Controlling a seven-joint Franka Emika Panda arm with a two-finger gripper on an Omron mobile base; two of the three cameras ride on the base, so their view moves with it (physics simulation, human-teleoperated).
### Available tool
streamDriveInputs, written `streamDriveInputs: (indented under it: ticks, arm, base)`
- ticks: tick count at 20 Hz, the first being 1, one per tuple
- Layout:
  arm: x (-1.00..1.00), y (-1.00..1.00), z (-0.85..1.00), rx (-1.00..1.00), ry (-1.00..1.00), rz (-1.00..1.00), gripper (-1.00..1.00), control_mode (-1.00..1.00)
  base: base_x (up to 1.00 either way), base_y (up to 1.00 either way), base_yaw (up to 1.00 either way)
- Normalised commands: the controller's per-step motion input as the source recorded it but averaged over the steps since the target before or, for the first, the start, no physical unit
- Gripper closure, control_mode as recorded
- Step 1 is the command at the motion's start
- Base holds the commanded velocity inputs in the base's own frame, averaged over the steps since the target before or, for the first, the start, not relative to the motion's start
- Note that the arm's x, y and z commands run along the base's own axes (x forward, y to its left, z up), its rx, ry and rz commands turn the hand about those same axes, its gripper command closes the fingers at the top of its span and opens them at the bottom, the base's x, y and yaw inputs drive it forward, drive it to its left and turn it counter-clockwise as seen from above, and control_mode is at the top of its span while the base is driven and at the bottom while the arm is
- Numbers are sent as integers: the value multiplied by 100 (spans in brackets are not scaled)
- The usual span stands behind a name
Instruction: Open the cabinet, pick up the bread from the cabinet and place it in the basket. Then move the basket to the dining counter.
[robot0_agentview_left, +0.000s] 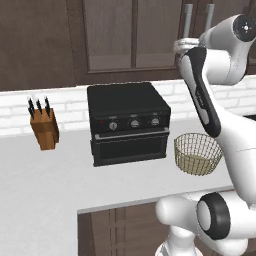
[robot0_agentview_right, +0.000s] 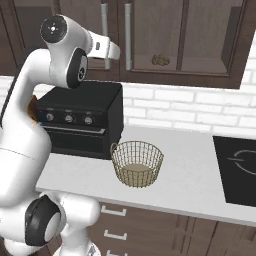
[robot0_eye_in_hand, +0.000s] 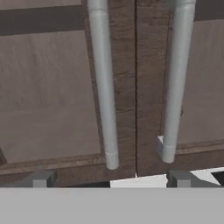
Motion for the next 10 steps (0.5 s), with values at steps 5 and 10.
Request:
streamDriveInputs:
  ticks: [5, 10]
  arm:
    - [63, 0, 0, 0, 0, 0, -100, -100]
    - [41, 0, 0, -1, 0, 0, -100, -100]
  base:
    - [0, 0, 0]
    - [0, 0, 0]
